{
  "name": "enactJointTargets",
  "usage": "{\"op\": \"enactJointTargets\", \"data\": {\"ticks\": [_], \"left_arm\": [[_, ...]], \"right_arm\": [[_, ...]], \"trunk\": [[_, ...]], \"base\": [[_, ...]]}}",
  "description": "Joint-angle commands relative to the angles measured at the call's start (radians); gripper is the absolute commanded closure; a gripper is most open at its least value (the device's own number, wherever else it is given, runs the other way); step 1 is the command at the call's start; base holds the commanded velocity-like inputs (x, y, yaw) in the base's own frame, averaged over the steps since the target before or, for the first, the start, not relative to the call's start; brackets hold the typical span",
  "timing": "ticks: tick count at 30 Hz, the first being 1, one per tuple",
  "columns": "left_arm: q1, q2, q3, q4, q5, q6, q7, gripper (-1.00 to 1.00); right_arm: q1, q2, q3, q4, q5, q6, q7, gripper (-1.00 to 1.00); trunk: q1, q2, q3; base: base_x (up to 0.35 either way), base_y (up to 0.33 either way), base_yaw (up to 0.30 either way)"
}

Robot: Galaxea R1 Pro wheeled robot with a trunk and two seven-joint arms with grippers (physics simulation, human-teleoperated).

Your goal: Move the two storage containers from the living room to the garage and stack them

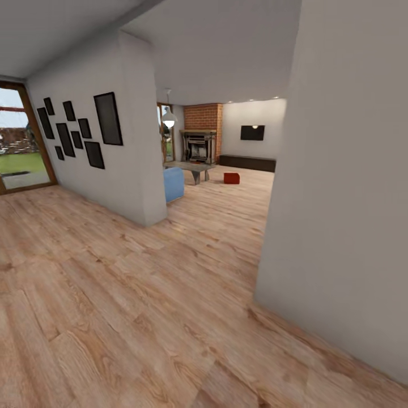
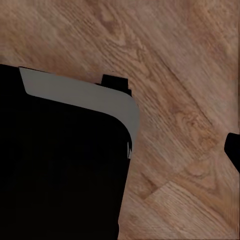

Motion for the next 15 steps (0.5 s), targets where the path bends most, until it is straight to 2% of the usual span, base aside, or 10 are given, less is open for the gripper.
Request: {"op": "enactJointTargets", "data": {"ticks": [1, 15], "left_arm": [[0.000, 0.000, 0.002, -0.001, 0.002, -0.001, 0.001, -1.00], [0.000, 0.000, 0.002, -0.001, 0.002, -0.001, 0.001, -1.00]], "right_arm": [[0.000, 0.000, 0.008, 0.003, -0.010, -0.004, 0.005, -1.00], [-0.001, 0.000, 0.008, 0.003, -0.010, -0.004, 0.006, -1.00]], "trunk": [[0.001, 0.000, -0.001], [0.001, 0.000, -0.001]], "base": [[0.320, 0.000, 0.269], [0.320, 0.000, 0.255]]}}
